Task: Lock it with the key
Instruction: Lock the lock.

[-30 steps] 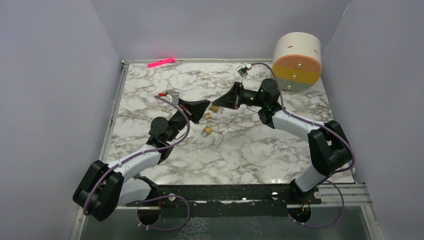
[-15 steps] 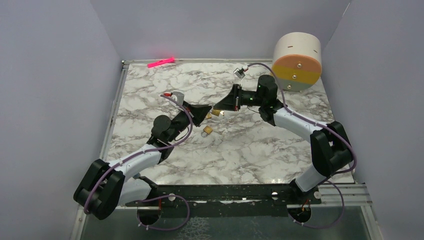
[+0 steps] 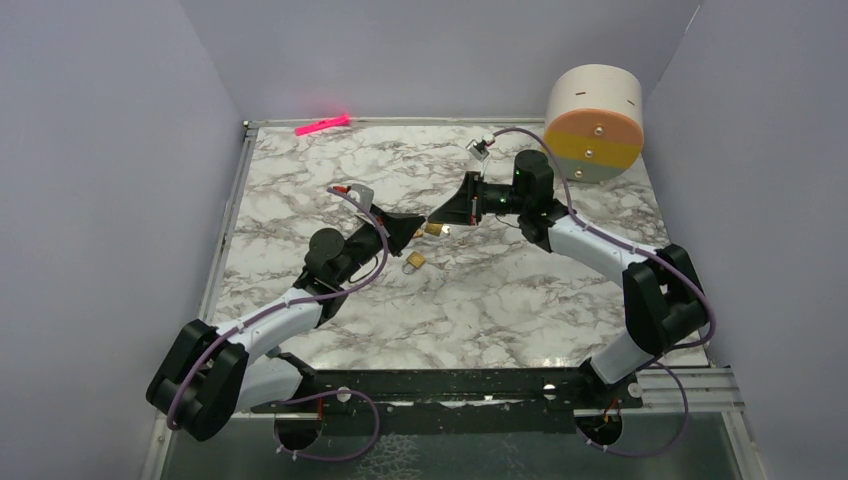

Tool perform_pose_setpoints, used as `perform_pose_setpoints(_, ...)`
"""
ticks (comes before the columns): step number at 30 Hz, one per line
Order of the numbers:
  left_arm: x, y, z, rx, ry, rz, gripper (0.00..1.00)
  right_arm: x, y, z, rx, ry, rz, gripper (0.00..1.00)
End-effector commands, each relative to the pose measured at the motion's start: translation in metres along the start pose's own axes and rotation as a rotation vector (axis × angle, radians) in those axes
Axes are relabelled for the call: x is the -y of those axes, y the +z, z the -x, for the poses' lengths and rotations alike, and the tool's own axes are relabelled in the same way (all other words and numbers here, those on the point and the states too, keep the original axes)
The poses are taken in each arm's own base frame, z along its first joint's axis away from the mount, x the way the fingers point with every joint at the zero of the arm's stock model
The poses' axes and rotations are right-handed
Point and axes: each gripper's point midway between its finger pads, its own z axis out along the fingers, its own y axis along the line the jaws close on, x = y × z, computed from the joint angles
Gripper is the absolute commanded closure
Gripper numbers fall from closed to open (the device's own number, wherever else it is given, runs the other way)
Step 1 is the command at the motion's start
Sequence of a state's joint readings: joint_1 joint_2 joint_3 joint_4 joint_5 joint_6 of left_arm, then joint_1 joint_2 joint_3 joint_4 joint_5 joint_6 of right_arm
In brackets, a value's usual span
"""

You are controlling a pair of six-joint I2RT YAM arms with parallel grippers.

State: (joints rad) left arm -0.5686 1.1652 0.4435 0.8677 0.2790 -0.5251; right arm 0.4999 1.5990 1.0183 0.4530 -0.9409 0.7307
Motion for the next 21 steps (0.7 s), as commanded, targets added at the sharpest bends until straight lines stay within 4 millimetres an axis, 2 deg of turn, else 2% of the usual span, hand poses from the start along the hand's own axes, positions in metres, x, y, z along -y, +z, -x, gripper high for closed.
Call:
perform_pose_setpoints(1, 0.0947, -0.0229, -0.0534, -0.293, -0.069, -0.433, 1.0, -0.0549, 0.0238, 0.0276, 0.077, -0.164, 0.101, 0.99)
perform_pose_setpoints(21, 0.0919, -0.0229, -0.0517, -0.293, -0.053, -0.423, 1.0, -0.0504, 0.023, 0.0204, 0.058, -0.163, 0.091, 0.99)
